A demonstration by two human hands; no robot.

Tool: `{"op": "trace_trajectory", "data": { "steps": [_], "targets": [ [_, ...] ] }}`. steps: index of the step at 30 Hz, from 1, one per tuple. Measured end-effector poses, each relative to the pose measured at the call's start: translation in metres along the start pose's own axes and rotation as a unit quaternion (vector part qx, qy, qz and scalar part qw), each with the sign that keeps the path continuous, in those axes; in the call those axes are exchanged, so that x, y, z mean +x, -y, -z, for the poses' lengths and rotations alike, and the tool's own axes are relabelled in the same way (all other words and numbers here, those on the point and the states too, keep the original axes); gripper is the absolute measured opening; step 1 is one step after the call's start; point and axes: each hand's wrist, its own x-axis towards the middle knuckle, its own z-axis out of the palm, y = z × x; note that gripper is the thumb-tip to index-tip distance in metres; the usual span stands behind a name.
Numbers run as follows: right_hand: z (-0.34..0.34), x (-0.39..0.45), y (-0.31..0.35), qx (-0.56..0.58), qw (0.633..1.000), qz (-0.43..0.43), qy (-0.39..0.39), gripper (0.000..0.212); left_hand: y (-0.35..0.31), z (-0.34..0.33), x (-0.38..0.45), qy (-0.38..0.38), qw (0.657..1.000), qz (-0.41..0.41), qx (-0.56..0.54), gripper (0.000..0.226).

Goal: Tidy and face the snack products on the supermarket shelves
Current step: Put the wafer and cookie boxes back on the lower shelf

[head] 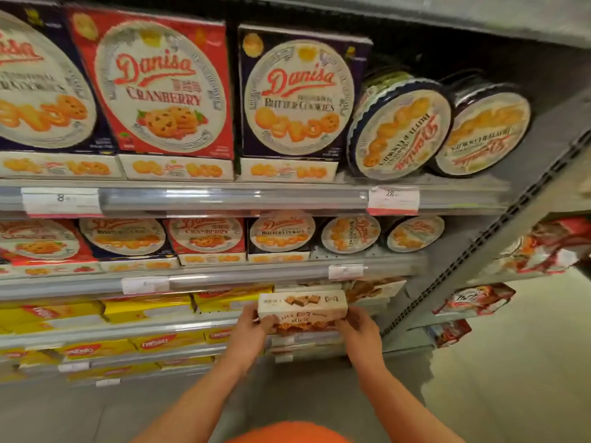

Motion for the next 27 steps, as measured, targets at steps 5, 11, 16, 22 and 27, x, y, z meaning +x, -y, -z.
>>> {"op": "trace_trajectory", "data": {
  "steps": [5,11,16,22,27],
  "targets": [
    [0.014,0.03,-0.001,0.031,0.999,-0.009,0.032,0.047,-0.007,-0.025,0.012,-0.002,0.998,0.035,-0.047,0.03],
    [0.022,0.046,-0.008,0.095,0.992,-0.019,0.076,0.058,-0.013,-0.036,0.017,0.017,0.992,0.029,-0.121,0.034],
    [0.025,0.061,-0.012,0.115,0.986,-0.021,0.116,0.064,-0.002,-0.037,0.022,0.044,0.991,0.028,-0.126,0.042],
    [0.025,0.079,-0.021,0.152,0.978,-0.038,0.136,0.059,0.005,-0.034,0.03,0.075,0.995,0.062,-0.028,0.073],
    [0.024,0.09,-0.027,0.19,0.969,-0.062,0.146,0.048,-0.009,-0.041,0.037,0.103,0.991,0.06,-0.053,0.074]
  ]
}}
